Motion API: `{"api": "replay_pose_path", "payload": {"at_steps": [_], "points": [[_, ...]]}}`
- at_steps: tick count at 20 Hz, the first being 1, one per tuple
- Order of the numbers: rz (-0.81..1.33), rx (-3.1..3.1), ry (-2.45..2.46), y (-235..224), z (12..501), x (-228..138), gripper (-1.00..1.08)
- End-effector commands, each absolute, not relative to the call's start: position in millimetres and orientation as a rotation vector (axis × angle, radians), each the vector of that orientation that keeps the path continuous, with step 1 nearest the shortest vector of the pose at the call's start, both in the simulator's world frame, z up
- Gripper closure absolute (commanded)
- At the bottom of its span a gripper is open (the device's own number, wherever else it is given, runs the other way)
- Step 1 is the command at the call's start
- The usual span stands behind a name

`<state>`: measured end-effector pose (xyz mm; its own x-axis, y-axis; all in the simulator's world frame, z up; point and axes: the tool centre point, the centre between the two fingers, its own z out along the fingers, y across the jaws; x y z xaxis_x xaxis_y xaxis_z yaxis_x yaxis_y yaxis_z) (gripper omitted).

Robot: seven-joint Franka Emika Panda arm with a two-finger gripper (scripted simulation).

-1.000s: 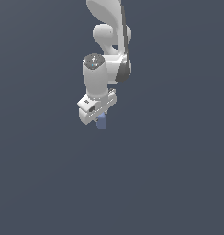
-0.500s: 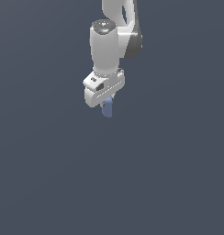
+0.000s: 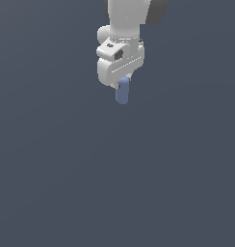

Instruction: Pick up the object and move it to a goal position.

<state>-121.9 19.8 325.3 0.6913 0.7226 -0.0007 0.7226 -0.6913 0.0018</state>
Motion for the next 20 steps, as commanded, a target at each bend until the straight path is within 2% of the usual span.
{"api": "replay_pose_path", "payload": {"at_steps": [1,11,20], "points": [[-0.001,2.888,1.233,30,350,-128,1.08],[-0.001,2.888,1.234,63,431,-144,1.08],[0.0,2.889,1.233,76,463,-148,1.08]]}}
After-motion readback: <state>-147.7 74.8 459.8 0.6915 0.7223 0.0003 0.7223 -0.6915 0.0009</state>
